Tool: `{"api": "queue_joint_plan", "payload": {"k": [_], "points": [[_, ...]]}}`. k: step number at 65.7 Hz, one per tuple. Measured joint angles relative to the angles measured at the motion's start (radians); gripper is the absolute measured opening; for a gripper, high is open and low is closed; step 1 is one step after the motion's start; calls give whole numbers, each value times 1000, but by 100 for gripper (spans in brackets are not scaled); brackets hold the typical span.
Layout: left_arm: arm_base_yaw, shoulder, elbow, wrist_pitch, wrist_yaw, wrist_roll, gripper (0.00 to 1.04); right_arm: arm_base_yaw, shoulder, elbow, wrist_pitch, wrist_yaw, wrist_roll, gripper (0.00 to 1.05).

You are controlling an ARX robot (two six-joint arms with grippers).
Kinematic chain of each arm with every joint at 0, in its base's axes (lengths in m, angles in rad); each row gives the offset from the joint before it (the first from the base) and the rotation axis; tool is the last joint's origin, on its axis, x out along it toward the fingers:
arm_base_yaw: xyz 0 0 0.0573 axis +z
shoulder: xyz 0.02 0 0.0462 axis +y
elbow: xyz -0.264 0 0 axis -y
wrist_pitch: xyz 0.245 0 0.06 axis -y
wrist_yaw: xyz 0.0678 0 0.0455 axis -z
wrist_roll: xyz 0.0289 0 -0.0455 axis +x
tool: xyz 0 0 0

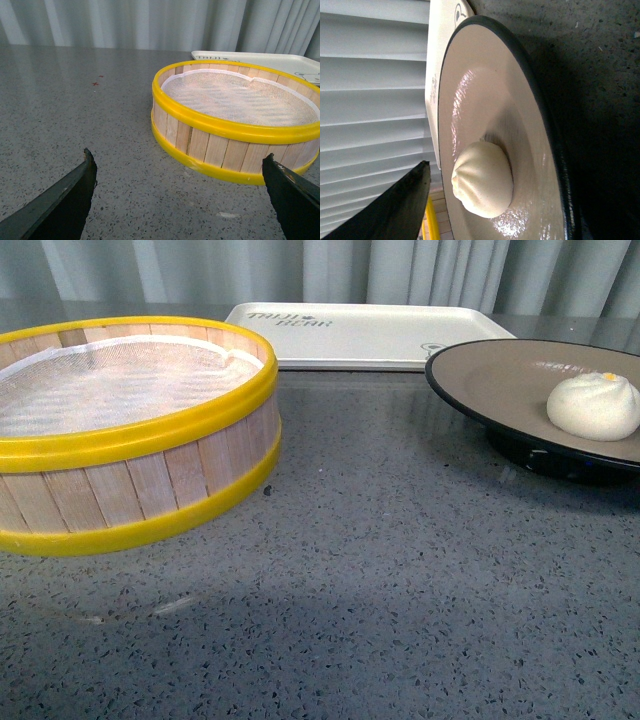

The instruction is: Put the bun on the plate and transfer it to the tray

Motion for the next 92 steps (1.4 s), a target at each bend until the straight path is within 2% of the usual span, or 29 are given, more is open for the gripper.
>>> {"api": "queue_joint_plan", "payload": {"k": [23,26,28,56,69,84,92], "points": [[0,0,0,0,0,0,98,3,10,-2,21,-6,0,20],[0,0,0,0,0,0,98,6,10,-5,26,-5,-4,8],[0,0,0,0,0,0,98,8,9,-7,27,0,-9,3],[0,0,0,0,0,0,98,10,-117,-54,84,13,-38,3],[0,0,0,0,0,0,98,-2,-117,2,95,9,-56,3],[0,0,0,0,0,0,98,25,72,242,80,61,-77,3],[0,0,0,0,0,0,98,87,255,469,28,117,-73,3]]}}
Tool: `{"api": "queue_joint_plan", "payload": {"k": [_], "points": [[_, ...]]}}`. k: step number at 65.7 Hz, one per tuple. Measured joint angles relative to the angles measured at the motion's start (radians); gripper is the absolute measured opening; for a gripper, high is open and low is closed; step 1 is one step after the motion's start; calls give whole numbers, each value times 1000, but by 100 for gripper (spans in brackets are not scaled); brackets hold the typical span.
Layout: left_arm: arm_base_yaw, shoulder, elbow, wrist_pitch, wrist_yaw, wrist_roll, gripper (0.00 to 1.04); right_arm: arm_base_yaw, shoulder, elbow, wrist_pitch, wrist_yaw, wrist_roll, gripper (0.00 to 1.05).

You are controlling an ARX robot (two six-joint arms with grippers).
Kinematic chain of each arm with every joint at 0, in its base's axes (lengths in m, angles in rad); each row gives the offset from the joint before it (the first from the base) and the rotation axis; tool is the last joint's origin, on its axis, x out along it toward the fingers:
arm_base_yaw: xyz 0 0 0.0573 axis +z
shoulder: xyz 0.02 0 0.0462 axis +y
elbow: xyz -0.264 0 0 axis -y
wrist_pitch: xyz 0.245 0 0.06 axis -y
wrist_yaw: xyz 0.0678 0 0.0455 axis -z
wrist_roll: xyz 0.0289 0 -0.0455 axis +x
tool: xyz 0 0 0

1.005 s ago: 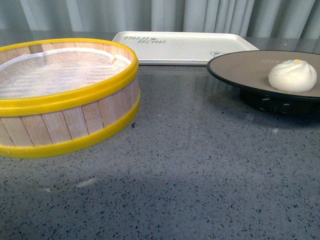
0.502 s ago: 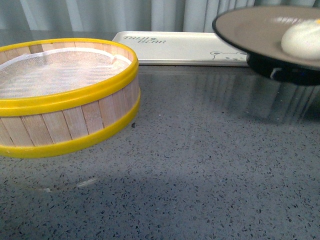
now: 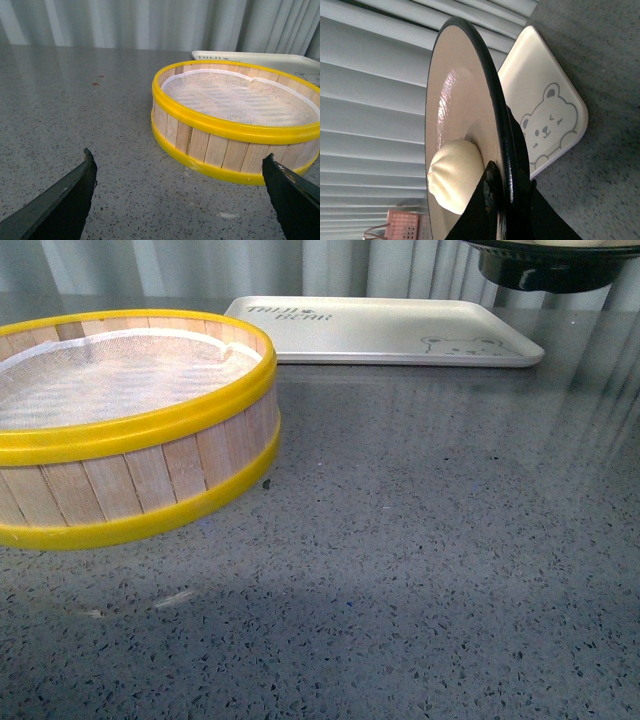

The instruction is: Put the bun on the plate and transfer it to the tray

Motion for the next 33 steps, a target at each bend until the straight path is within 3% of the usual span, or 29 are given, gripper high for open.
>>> {"api": "queue_joint_plan", "payload": {"k": [19,33], "points": [[0,0,0,0,0,0,98,91,241,293,-85,47,5,3],[0,0,0,0,0,0,98,94,340,390,-109,57,8,3]]}}
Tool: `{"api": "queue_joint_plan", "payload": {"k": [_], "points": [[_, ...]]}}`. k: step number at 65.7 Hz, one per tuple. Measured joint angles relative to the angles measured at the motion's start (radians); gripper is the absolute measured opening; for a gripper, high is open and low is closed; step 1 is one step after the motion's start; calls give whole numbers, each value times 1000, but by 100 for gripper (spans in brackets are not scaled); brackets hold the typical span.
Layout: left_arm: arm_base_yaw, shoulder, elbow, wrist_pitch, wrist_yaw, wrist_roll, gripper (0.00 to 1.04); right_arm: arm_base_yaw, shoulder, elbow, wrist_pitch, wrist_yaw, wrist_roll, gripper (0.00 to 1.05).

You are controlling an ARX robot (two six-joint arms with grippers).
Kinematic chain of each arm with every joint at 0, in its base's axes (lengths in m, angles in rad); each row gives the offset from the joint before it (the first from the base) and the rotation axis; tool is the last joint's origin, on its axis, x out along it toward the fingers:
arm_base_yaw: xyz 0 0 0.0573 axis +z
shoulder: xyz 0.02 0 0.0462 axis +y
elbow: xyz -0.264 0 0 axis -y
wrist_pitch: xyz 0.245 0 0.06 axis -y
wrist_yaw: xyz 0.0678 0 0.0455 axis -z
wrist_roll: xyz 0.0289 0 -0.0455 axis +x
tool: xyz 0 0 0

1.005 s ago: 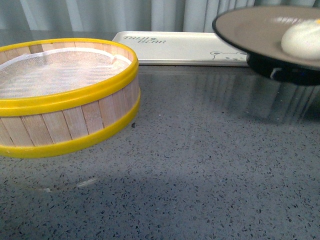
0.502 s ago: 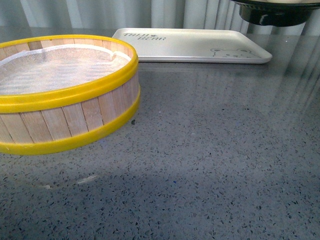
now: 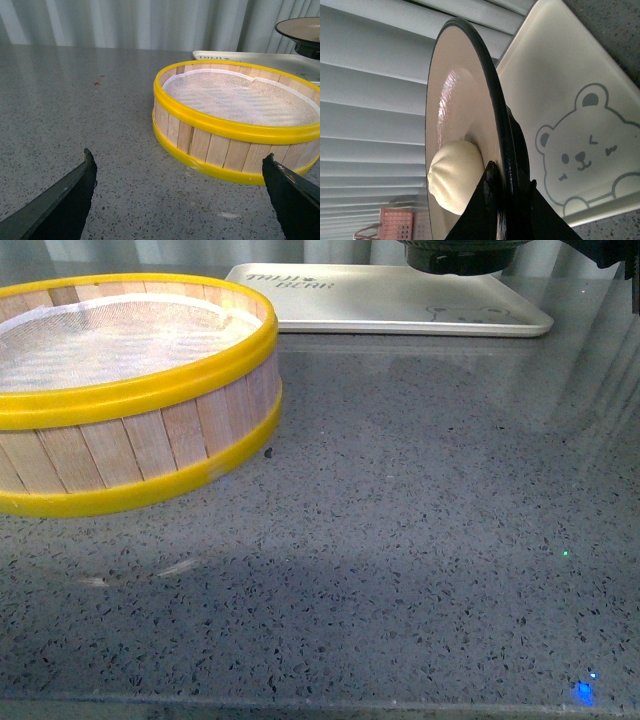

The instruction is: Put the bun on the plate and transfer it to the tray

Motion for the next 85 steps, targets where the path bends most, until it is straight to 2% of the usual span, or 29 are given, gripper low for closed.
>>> {"api": "queue_joint_plan", "payload": {"k": [43,85], "points": [[0,0,0,0,0,0,98,-9,140,152,-57,-4,51,3],[0,0,0,0,0,0,98,0,171,155,-70,5,55,3]]}}
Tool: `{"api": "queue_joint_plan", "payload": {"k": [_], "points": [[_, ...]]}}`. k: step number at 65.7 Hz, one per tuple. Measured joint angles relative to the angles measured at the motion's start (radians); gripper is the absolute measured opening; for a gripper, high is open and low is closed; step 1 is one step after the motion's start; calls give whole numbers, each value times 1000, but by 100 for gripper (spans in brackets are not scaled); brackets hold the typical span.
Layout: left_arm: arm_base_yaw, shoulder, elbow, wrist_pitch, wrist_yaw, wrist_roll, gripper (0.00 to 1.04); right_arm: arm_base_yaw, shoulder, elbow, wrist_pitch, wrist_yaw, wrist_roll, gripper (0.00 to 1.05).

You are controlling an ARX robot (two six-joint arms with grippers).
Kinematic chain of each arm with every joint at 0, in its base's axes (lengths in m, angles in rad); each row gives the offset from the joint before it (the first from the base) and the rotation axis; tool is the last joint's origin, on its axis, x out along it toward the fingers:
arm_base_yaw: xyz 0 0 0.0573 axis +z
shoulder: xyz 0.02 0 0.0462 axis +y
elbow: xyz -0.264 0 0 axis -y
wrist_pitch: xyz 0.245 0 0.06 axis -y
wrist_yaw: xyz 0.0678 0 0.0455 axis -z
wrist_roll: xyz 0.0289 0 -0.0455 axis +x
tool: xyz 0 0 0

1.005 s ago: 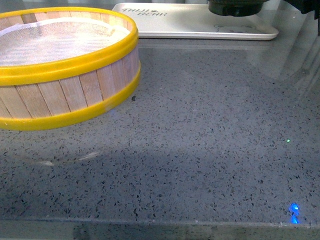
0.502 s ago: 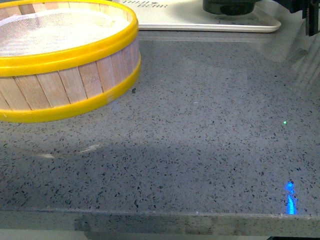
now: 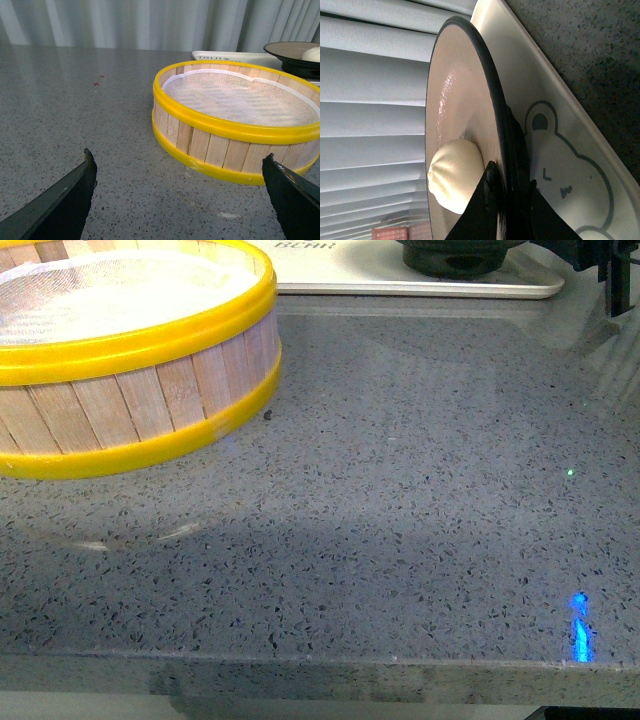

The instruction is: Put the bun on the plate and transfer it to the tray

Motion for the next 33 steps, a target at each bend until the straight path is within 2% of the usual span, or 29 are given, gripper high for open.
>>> {"api": "queue_joint_plan", "payload": {"k": [9,27,33], "points": [[0,0,0,0,0,0,98,0,0,-6,4,-2,1,6],[0,0,0,0,0,0,98,-9,0,-10,10,-13,19,48],[0,0,0,0,0,0,98,-16,-2,-13,11,-15,23,68]]}}
